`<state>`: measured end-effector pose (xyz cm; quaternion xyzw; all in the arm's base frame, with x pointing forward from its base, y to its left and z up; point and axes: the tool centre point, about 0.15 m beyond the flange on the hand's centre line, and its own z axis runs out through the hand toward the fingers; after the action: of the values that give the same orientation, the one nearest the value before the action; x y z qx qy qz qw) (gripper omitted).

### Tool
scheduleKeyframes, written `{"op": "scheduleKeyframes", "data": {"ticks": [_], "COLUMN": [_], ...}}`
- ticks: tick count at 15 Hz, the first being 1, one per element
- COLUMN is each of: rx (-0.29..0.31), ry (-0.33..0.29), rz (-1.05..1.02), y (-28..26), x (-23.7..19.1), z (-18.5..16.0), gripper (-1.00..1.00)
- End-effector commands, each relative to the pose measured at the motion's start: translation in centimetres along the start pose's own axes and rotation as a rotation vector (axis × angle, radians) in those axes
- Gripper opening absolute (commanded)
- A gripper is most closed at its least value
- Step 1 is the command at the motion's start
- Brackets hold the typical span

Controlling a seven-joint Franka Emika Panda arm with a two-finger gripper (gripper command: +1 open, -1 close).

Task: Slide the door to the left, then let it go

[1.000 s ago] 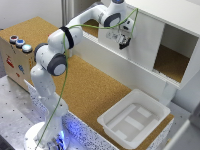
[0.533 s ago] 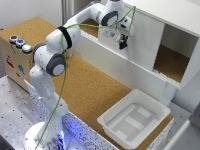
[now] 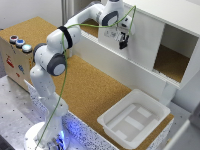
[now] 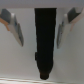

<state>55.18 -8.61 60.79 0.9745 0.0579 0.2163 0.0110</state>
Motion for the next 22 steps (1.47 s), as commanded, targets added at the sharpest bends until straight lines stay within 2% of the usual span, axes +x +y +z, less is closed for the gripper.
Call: {"op": "scheduleKeyframes", "data": {"ticks": [1,7,8,10,22], "rx": [0.034,0.025,0.002,0.007,0.110], "ry": [0.039,0.037,0.037,0.044,0.088], "rz": [0.021,0.000,-0.032,-0.080,-0.326], "y": [-0.6,-3.0,-4.3,-6.5,-17.3], "x": [0.3,0.8,1.1,1.6,3.4], "z": [1.9,2.8,3.0,3.2,2.7], "gripper": [-1.00,-1.00,-1.00,-1.00,-1.00]}}
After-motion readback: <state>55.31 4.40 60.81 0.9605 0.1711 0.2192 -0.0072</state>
